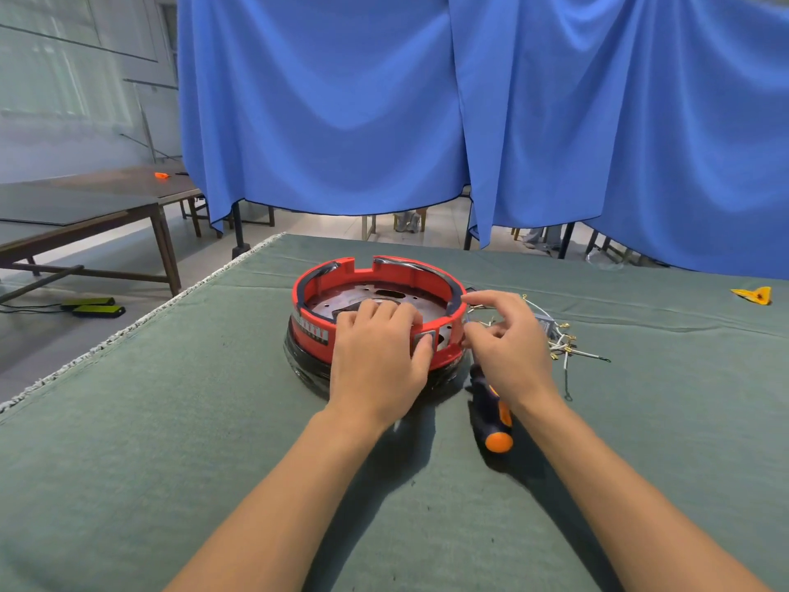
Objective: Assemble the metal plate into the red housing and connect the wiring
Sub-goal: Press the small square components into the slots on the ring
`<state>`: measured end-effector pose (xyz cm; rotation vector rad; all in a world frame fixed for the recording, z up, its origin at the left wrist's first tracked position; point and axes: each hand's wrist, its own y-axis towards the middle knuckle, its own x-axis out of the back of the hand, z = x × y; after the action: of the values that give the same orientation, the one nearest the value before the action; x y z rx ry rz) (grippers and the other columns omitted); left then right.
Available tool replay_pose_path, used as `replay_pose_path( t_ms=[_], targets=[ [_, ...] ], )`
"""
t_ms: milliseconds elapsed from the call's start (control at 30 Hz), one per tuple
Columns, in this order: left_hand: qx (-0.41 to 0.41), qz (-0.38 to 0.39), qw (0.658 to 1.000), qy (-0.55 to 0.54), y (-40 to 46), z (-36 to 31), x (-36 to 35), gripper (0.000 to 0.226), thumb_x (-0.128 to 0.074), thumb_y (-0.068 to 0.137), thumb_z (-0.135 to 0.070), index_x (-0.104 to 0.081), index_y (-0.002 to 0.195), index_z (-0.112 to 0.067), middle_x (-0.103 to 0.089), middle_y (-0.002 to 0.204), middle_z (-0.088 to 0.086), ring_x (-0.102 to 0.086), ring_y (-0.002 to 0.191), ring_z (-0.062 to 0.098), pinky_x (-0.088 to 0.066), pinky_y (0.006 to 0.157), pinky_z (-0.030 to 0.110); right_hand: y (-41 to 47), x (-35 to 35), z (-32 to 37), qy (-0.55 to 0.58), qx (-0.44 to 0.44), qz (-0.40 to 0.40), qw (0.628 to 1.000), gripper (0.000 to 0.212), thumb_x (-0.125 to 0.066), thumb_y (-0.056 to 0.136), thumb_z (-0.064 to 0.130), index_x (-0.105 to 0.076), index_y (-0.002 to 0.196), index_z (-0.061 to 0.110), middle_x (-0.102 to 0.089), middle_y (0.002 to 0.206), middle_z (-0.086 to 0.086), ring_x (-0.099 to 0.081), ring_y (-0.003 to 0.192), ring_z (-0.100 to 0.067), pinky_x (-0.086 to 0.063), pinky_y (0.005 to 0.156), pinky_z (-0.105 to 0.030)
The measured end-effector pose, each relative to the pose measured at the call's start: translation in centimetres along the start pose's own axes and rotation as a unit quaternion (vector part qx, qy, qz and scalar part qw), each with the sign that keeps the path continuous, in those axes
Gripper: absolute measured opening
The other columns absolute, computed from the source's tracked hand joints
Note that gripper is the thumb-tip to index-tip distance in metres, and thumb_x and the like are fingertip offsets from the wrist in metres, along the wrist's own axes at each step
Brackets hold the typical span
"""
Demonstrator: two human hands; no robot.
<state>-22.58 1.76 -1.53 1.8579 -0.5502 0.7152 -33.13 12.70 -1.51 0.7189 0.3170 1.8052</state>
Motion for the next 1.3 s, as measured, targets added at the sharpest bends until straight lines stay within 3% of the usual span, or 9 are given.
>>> replay_pose_path(
  t_ms=[67,133,267,400,533,800,1033,1200,1300],
  targets=[
    [-0.007,-0.002,1.000,0.015,-0.1,-0.1,-0.2,0.026,-0.052,0.088,-0.037,-0.066,0.102,-0.019,-0.065,0.103,-0.001,-0.051,0.103,0.024,-0.034,0.090,0.038,1.1,0.8,-0.5,-0.030,-0.027,-0.086,0.995,0.023,-0.054,0.084,0.009,-0.063,0.090,0.030,-0.058,0.103,0.009,-0.062,0.074,-0.009,-0.046,0.062,-0.027],
    [-0.011,-0.007,1.000,0.004,0.0,0.0,-0.4,0.024,-0.055,0.088,-0.036,-0.068,0.099,-0.018,-0.066,0.100,0.000,-0.052,0.100,0.026,-0.035,0.088,0.039,2.5,1.9,-1.6,-0.097,-0.047,-0.121,0.987,0.022,-0.051,0.086,0.010,-0.064,0.094,0.026,-0.059,0.108,0.005,-0.059,0.083,-0.011,-0.043,0.066,-0.029],
    [-0.017,-0.012,1.000,-0.020,0.6,0.6,-0.9,0.024,-0.055,0.084,-0.034,-0.070,0.093,-0.016,-0.064,0.092,0.002,-0.055,0.092,0.028,-0.041,0.080,0.042,4.4,3.5,-5.4,-0.236,-0.101,-0.073,0.964,0.031,-0.044,0.093,0.013,-0.060,0.119,0.018,-0.054,0.129,-0.002,-0.045,0.118,-0.022,-0.037,0.082,-0.031],
    [-0.025,-0.015,0.999,-0.026,1.2,1.0,-1.6,0.022,-0.056,0.084,-0.033,-0.070,0.092,-0.017,-0.065,0.091,0.001,-0.057,0.091,0.028,-0.039,0.079,0.041,4.7,3.5,-7.9,-0.296,-0.156,-0.013,0.942,0.038,-0.043,0.097,0.019,-0.049,0.134,0.013,-0.048,0.140,-0.009,-0.040,0.126,-0.030,-0.033,0.101,-0.038],
    [-0.030,-0.015,0.998,-0.050,1.5,1.3,-2.1,0.014,-0.066,0.086,-0.026,-0.069,0.096,-0.017,-0.066,0.095,0.000,-0.057,0.096,0.027,-0.031,0.082,0.038,4.9,3.2,-8.2,-0.357,-0.158,0.001,0.921,0.041,-0.049,0.096,0.026,-0.047,0.136,0.016,-0.046,0.136,-0.010,-0.041,0.124,-0.030,-0.031,0.102,-0.038],
    [-0.020,-0.003,0.999,-0.029,1.0,1.2,-1.6,0.020,-0.060,0.088,-0.032,-0.068,0.102,-0.020,-0.068,0.096,-0.002,-0.057,0.094,0.024,-0.034,0.084,0.035,4.5,3.9,-7.7,-0.279,-0.145,-0.068,0.947,0.028,-0.060,0.091,0.017,-0.061,0.119,0.012,-0.047,0.116,-0.012,-0.050,0.110,-0.030,-0.042,0.090,-0.034],
    [-0.022,-0.011,0.999,-0.038,0.5,1.2,-1.2,0.025,-0.056,0.087,-0.036,-0.068,0.102,-0.022,-0.068,0.096,-0.004,-0.057,0.093,0.021,-0.032,0.082,0.032,4.2,3.9,-7.5,-0.334,-0.128,-0.043,0.933,0.025,-0.059,0.091,0.018,-0.057,0.115,0.014,-0.055,0.118,-0.011,-0.050,0.111,-0.029,-0.039,0.091,-0.037],
    [-0.026,-0.013,0.998,-0.064,0.4,1.5,-1.1,0.027,-0.056,0.086,-0.036,-0.070,0.103,-0.019,-0.069,0.098,-0.004,-0.058,0.096,0.020,-0.031,0.084,0.031,3.5,4.0,-6.8,-0.344,-0.040,-0.107,0.932,0.019,-0.063,0.088,0.017,-0.059,0.106,0.012,-0.061,0.107,-0.011,-0.050,0.105,-0.030,-0.031,0.086,-0.037],
    [-0.023,-0.015,0.997,-0.066,0.4,1.4,-1.3,0.026,-0.057,0.085,-0.036,-0.070,0.101,-0.020,-0.070,0.097,-0.004,-0.059,0.096,0.020,-0.032,0.084,0.031,2.5,3.8,-5.4,-0.275,0.013,-0.138,0.951,0.018,-0.065,0.087,0.015,-0.058,0.104,0.012,-0.061,0.101,-0.006,-0.052,0.098,-0.026,-0.030,0.082,-0.033]
  ],
)
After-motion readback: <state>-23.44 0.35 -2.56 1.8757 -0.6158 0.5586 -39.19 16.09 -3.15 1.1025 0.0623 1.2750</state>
